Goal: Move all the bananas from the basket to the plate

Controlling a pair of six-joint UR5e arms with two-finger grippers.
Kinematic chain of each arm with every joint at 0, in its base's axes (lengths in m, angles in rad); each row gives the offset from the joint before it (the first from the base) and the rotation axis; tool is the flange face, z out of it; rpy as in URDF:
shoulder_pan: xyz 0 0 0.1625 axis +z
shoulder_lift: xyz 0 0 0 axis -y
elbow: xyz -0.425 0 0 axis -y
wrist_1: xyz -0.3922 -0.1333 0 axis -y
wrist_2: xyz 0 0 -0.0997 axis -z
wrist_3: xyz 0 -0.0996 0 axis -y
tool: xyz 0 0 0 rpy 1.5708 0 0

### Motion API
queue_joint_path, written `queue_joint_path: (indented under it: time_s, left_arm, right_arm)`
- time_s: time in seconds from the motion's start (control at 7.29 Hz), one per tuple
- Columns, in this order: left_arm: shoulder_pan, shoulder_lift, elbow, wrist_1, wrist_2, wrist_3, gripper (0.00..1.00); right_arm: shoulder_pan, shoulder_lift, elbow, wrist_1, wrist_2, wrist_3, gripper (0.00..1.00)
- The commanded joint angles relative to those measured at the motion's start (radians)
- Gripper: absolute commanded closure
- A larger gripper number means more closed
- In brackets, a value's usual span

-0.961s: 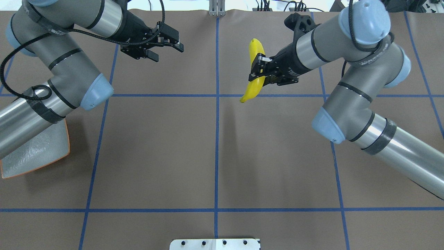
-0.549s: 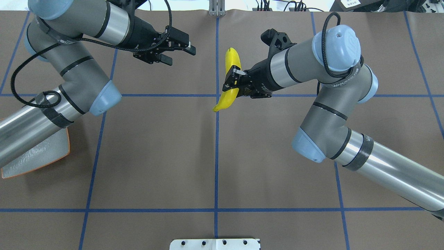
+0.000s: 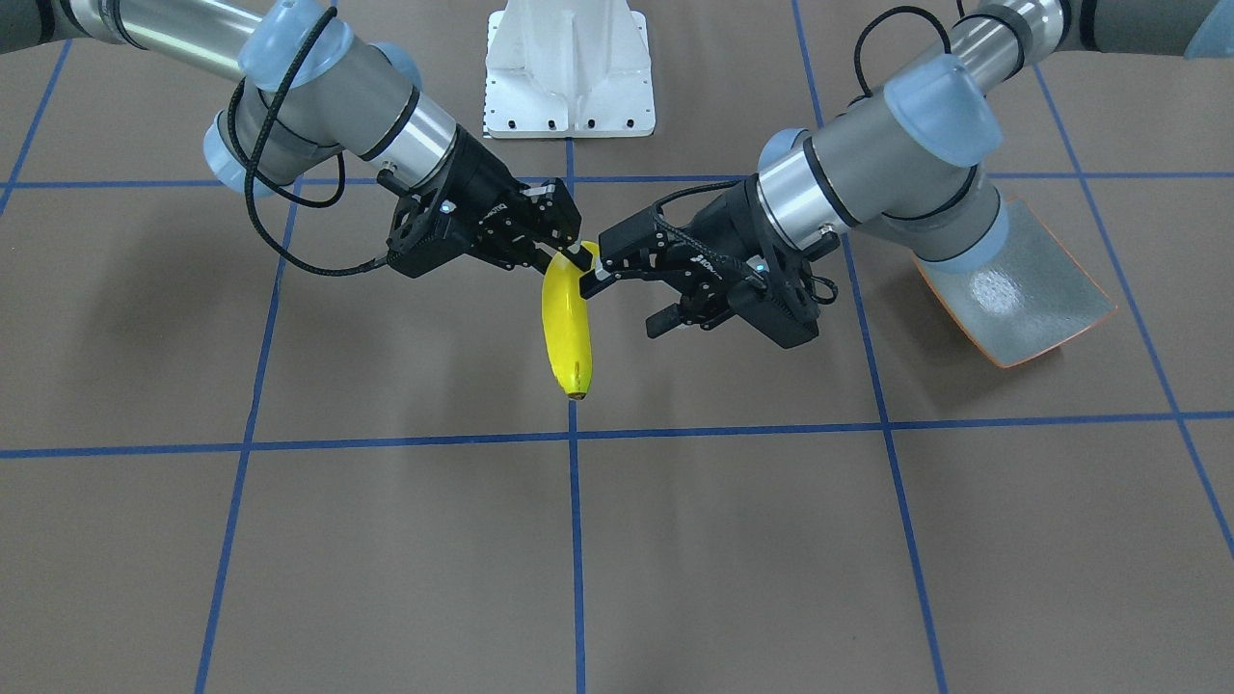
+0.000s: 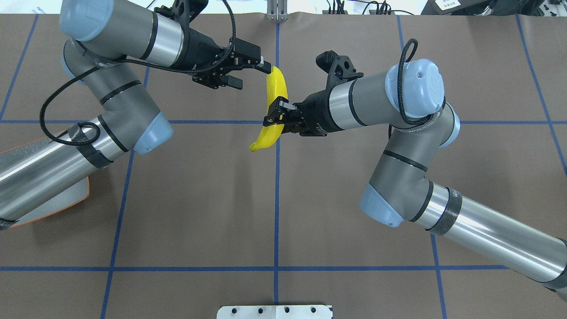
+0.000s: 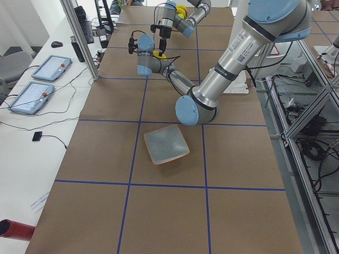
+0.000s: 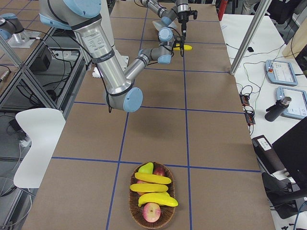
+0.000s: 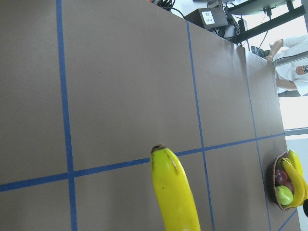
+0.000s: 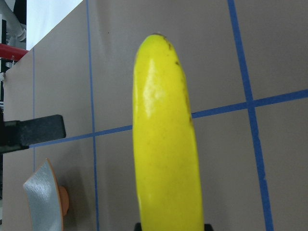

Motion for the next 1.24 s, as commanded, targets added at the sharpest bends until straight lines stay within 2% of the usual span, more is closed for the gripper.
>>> queue_joint_path:
  time_s: [0.0, 0.27, 0.55, 0.69, 0.82, 0.96, 1.1]
  left_arm:
    - [0.046, -0.002, 0.009, -0.041, 0.070, -0.058, 0.01]
    - [0.047, 0.002, 0.010, -0.042, 0.070, -0.058, 0.02]
    - [0.047, 0.001, 0.014, -0.042, 0.072, -0.058, 0.15]
    - [0.047, 0.002, 0.014, -0.042, 0.072, -0.058, 0.29]
    - [0.047, 0.002, 0.014, -0.042, 0.072, -0.060, 0.48]
    - [0.049, 0.004, 0.014, -0.042, 0.072, -0.060, 0.82]
    - [0.052, 0.006, 0.010, -0.042, 0.072, -0.063, 1.00]
  right_arm:
    - [-0.009, 0.013, 0.001, 0.007, -0.030, 0.000, 1.00]
    - [-0.008, 0.013, 0.007, 0.009, -0.032, 0.000, 1.00]
    - [-0.008, 0.014, 0.009, 0.009, -0.032, -0.001, 1.00]
    - [-0.008, 0.013, 0.009, 0.009, -0.032, -0.001, 1.00]
    - [-0.008, 0.014, 0.009, 0.009, -0.032, -0.003, 1.00]
    - [-0.008, 0.016, 0.009, 0.010, -0.033, -0.004, 1.00]
    - [-0.008, 0.016, 0.010, 0.015, -0.062, -0.010, 0.95]
